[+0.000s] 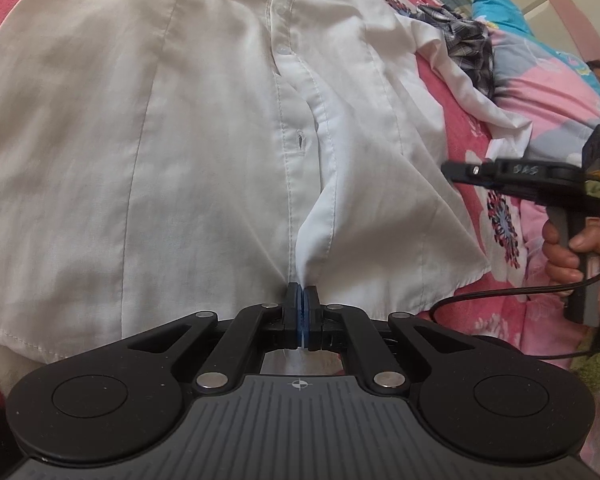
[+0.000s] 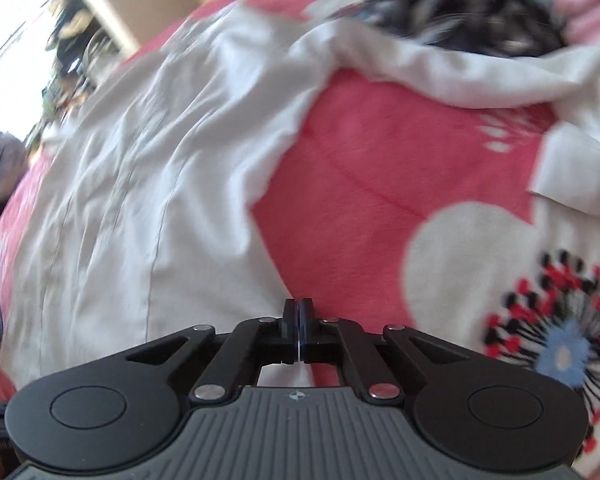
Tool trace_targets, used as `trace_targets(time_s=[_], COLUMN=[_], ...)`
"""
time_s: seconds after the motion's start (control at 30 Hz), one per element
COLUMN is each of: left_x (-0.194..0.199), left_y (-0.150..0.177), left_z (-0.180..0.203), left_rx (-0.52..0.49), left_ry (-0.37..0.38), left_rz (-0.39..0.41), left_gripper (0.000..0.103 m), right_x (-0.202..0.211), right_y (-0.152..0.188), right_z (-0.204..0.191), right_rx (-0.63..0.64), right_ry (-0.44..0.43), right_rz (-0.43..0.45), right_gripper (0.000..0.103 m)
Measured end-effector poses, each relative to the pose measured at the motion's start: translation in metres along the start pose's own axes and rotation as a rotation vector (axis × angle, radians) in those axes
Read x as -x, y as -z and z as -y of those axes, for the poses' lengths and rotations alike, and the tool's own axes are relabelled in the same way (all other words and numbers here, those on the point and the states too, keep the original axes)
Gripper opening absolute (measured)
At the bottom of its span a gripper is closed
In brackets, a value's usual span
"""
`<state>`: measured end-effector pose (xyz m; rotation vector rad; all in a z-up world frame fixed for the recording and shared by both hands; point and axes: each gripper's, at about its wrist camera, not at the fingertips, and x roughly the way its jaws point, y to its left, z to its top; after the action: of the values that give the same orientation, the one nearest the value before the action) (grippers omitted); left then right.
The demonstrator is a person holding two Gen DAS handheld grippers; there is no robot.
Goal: Fold clothes
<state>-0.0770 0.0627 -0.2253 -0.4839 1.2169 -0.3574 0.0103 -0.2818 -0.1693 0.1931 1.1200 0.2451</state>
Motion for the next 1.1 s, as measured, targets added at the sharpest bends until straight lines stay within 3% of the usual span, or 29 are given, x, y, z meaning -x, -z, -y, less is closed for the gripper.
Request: trace_targets(time_s=[0.1, 0.2, 0.3, 0.4, 0.47, 0.5, 0.6, 0.63, 0.7, 0.8, 0.87, 0.97, 1.03, 1.1], left_x=[0.0, -0.001, 0.0, -0.001, -0.001, -0.002, -0.001, -0.001, -0.002, -0.002, -0.002, -0.002, -0.002, -0.003], left_y=[0.001, 0.002, 0.002, 0.002, 0.002, 0.002, 0.002, 0.001, 0.001, 0.0, 0.0, 0.0, 0.0, 0.0], left_z=[0.001, 0.001, 0.001, 0.001, 0.002, 0.002, 0.002, 0.002, 0.002, 0.001, 0.001, 0.001, 0.002, 0.002], left_rx=[0.0, -0.007, -0.005, -0.004, -0.007, -0.008, -0.012, -0.011, -0.009, -0.004, -0.004, -0.002, -0.004, -0.006], left_ry=[0.001, -0.004, -0.004, -0.008, -0.011, -0.012, -0.014, -0.014, -0.015, -0.014, -0.015, -0.017, -0.02, -0.022], left_rz=[-0.014, -0.021, -0.019, -0.019, -0.018, -0.018, -0.017, -0.018, -0.016, -0.016, -0.014, -0.013, -0.012, -0.011], left_gripper=[0.0, 0.0, 0.0, 0.0, 0.0, 0.001, 0.001, 0.001, 0.002, 0.002, 0.002, 0.002, 0.002, 0.003], right_x=[0.001, 0.001, 0.02, 0.018, 0.0, -0.01, -0.005, 0.001, 0.013, 0.01, -0.005, -0.037, -0.035, -0.026], right_y=[0.007, 0.011, 0.01, 0.013, 0.02, 0.023, 0.018, 0.014, 0.007, -0.002, -0.003, -0.005, -0.017, -0.031], right_z=[0.009, 0.014, 0.002, -0.023, -0.033, -0.032, -0.015, -0.012, -0.014, -0.035, -0.049, -0.044, -0.031, -0.028], right_rx=[-0.008, -0.026, 0.038, 0.212, 0.315, 0.355, 0.304, 0.287, 0.31, 0.417, 0.503, 0.531, 0.461, 0.423], right_ry=[0.098, 0.125, 0.023, -0.075, -0.035, 0.025, 0.114, 0.141, 0.13, 0.038, 0.009, 0.037, 0.051, 0.145], right_rz=[0.024, 0.041, 0.123, 0.085, 0.001, -0.028, 0.015, 0.041, 0.093, 0.137, 0.14, 0.093, 0.105, 0.145], right_gripper=[0.001, 0.001, 0.004, 0.004, 0.004, 0.0, 0.0, 0.005, 0.005, 0.007, 0.014, 0.017, 0.017, 0.019])
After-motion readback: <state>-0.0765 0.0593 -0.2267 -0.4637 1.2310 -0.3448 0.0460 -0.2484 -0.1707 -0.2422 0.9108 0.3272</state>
